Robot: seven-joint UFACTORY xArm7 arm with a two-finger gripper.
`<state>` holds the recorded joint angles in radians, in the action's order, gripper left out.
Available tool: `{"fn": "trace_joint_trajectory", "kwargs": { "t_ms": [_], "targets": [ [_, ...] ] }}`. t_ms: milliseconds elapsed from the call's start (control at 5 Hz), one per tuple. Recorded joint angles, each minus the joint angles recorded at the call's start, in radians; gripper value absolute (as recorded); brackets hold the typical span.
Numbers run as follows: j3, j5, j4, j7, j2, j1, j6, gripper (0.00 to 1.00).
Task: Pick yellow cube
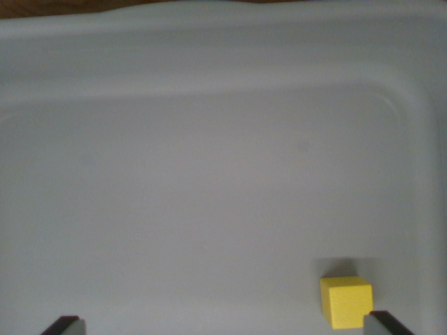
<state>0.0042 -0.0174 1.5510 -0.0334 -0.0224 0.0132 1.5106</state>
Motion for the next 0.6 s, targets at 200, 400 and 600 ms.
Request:
{"fn": "trace_joint_trajectory", "kwargs": {
  "t_ms": [200, 400, 600],
  "targets": [
    [0.0, 0.0, 0.0, 0.0, 0.0, 0.0, 0.0, 0.0],
    [-0.002, 0.0008, -0.012, 0.007, -0.003, 0.0028, -0.014, 0.0],
    [-0.002, 0.0008, -0.012, 0.007, -0.003, 0.0028, -0.014, 0.0]
  ]
}}
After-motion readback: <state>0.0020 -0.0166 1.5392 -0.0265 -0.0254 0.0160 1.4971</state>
